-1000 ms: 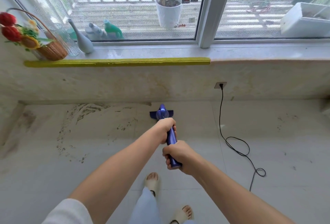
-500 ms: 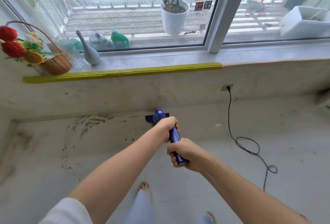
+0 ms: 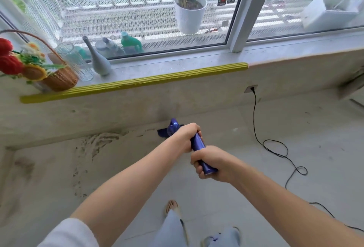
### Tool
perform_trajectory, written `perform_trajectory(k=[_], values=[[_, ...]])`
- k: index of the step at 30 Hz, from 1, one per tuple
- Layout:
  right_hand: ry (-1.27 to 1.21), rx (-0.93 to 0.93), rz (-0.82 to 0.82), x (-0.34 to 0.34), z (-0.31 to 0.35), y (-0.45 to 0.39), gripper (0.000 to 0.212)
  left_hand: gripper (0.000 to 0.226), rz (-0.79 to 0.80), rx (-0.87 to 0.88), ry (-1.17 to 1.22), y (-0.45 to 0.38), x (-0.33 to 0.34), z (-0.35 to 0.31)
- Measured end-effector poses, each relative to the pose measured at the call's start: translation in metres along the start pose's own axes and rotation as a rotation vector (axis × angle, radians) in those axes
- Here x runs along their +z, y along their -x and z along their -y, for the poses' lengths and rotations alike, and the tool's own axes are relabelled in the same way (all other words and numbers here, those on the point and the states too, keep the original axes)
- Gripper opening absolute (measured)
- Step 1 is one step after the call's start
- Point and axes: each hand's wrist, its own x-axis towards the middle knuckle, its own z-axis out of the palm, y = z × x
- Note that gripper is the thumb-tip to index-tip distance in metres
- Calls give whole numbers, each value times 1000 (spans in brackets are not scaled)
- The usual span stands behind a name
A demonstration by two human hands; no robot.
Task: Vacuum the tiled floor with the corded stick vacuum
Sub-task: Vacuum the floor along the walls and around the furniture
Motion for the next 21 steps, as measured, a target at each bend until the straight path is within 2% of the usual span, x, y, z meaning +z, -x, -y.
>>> perform_trajectory(k=[5, 21], values=[[9, -3, -34, -5, 7, -3, 18, 27, 25, 40, 11, 1, 6, -6], [65, 14, -73, 23, -16, -32, 14, 21, 2, 7, 18, -4, -21, 7]])
